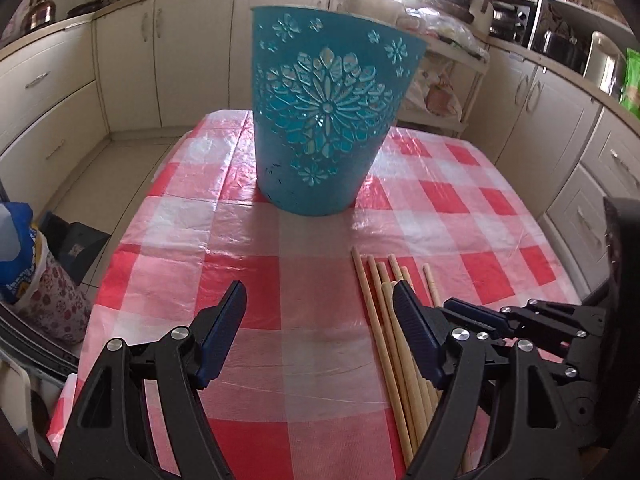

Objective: Organize utensils
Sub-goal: 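Bring both open grippers back down to the chopstick pile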

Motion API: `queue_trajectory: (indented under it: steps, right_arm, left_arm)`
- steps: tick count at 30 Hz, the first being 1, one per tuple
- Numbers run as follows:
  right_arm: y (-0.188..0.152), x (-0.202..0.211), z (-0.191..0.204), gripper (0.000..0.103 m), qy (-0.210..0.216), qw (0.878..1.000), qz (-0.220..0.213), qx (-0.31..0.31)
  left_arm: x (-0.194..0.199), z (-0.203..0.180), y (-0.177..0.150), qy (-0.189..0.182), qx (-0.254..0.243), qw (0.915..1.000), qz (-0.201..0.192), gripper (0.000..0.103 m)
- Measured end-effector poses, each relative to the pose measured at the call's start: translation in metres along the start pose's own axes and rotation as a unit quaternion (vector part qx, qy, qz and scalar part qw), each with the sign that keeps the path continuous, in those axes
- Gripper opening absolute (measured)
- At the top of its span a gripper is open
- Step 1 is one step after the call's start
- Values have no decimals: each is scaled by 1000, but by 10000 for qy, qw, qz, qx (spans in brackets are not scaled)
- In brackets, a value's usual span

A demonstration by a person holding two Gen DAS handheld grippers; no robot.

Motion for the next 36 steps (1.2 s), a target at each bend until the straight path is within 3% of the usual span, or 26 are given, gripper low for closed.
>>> queue_trajectory:
  steps: [7,16,19,21,24,28,31,36]
  right_arm:
    - [-6,5,-27,9,61,9998,-44,-203]
    - [-2,5,-30,12,395,9984,-73,-393]
    - [0,4,-27,14,360,9990,-32,-281]
    - [1,3,-24,14,426,9989,7,-177]
    - [-1,4,-25,8,622,9979,95,-149]
    - [-1,4,-30,8,654,9974,230,-207]
    - [0,3,-24,10,531,9982,272,-46]
    - [-2,3,-18,9,301,9993,203,92]
  left_arm:
    - [-26,-10,-6,300,-369,9977,492,72]
    - [-31,-8,-3,802,-626,9924,685,69]
    - [-35,-11,2,643,-632,9931,753,58]
    - [-38,-17,5,509,-716,9933,750,28]
    - [-37,-18,6,169,-722,9930,923,11]
    - [-36,-6,10,-185,-422,9910,1255,10]
    - [-36,-1,11,-190,-348,9891,1421,10]
    - [-37,-11,10,97,-803,9866,1418,10]
Point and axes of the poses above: each gripper's, at about its wrist camera, not at the fingertips, and x roughly against the way its jaws point, z to its left, y to its top, the point moved 6 cm from there along -x, roughly the way its jaws point, and after that the axes turned 3 degrees about x, right-handed, at the moved point
